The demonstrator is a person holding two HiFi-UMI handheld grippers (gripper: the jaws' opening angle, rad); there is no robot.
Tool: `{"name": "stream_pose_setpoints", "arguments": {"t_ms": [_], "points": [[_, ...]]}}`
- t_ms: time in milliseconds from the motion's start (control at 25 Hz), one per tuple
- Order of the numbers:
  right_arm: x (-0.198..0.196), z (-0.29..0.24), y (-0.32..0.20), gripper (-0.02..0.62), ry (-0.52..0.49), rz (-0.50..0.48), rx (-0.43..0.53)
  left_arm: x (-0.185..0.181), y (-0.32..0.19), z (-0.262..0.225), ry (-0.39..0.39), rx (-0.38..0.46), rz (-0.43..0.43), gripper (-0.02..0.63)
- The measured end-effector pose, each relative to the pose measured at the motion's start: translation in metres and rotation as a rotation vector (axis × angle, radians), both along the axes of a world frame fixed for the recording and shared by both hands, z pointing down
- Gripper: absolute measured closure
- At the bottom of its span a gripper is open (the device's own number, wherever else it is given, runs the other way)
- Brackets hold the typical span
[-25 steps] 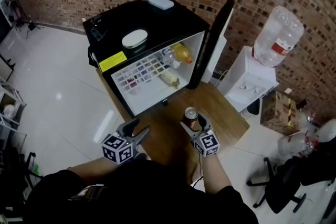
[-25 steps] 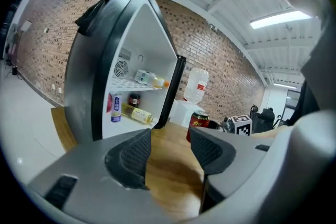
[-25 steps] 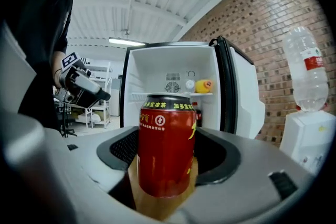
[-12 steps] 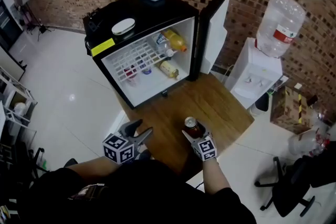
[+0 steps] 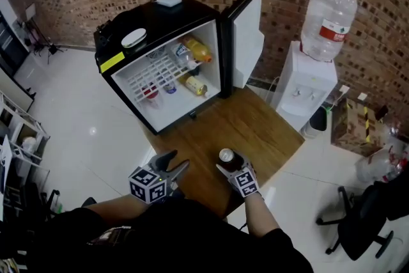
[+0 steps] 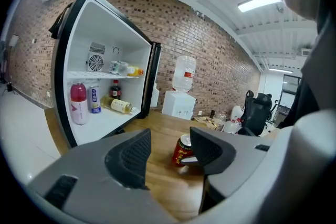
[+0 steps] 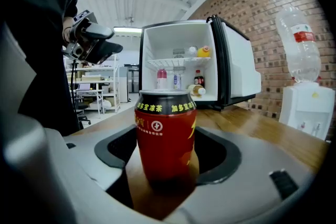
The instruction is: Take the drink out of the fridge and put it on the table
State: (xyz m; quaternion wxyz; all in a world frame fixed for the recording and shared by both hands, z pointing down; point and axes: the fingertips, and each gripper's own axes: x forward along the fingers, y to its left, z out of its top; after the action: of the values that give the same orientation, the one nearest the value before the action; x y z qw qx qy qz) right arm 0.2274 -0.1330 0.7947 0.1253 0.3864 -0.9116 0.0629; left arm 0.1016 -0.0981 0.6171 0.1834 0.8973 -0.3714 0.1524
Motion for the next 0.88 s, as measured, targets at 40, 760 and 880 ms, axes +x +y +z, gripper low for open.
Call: {"name": "stream_pose_setpoints", "arguments": {"t_ms": [40, 760, 880], "points": [[0.003, 0.000, 0.003, 0.210, 0.004, 0.004, -0.015, 0.005, 0.002, -0.002, 0.003, 0.002, 0.007, 0.382], [0.016, -0.160, 0.101, 0.231, -0.208, 0.641, -0.044, -0.070, -0.035, -0.050, 0.226, 0.047, 0.716, 0.485], [-0.018, -0.184, 0.119, 0.296, -0.252, 0.735, -0.038, -0.089, -0.032, -0.055, 0.266, 0.031, 0.854, 0.510]]}}
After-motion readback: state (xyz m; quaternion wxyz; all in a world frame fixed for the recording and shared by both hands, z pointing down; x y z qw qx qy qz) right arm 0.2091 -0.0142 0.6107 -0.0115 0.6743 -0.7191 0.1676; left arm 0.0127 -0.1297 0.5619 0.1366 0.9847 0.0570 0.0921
